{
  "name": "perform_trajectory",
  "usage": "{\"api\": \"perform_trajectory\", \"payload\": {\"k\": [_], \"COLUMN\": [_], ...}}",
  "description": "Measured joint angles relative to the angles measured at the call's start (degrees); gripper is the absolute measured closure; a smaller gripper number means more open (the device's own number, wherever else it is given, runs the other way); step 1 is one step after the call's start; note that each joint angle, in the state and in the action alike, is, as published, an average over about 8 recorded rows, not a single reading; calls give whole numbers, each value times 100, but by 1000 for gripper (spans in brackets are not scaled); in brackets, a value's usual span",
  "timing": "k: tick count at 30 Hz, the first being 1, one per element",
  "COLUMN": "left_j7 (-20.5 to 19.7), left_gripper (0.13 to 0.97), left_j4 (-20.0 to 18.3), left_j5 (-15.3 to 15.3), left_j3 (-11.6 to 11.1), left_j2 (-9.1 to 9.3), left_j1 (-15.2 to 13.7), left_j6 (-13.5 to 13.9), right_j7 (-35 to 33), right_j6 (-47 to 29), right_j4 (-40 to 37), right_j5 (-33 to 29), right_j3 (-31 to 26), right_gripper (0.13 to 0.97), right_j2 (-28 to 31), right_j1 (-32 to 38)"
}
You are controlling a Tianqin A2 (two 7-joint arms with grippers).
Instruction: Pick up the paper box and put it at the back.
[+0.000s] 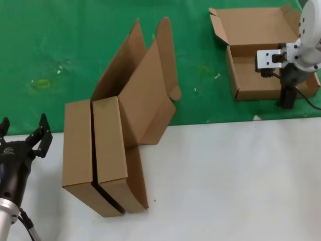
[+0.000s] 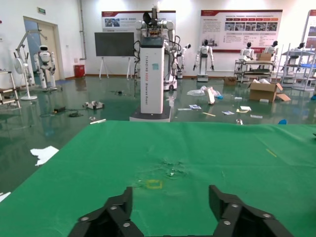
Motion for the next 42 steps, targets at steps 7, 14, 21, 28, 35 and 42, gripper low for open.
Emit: {"api": "perform_trajectory", "payload": {"k": [7, 14, 21, 28, 35, 42], "left_j7": [0, 0, 0, 0, 0, 0], "left_gripper": [533, 384, 261, 175, 153, 132], "left_j4": [0, 0, 0, 0, -6, -26], "left_j5": [0, 0, 0, 0, 3, 15], "left_j3": [0, 0, 0, 0, 11, 46], "left_j2": [0, 0, 0, 0, -10, -44], "left_j1": [0, 0, 0, 0, 4, 16], "left_j6": [0, 0, 0, 0, -2, -10], "right_j7": [0, 0, 0, 0, 6, 33], "right_j6": [0, 0, 0, 0, 101, 433], "right_j4": [0, 0, 0, 0, 199, 846], "right_j5": [0, 0, 0, 0, 116, 493], "right_j3": [0, 0, 0, 0, 112, 476], "right_gripper": [159, 133, 129, 129, 129, 129], "right_j2": [0, 0, 0, 0, 18, 76], "right_j1": [0, 0, 0, 0, -193, -824]}}
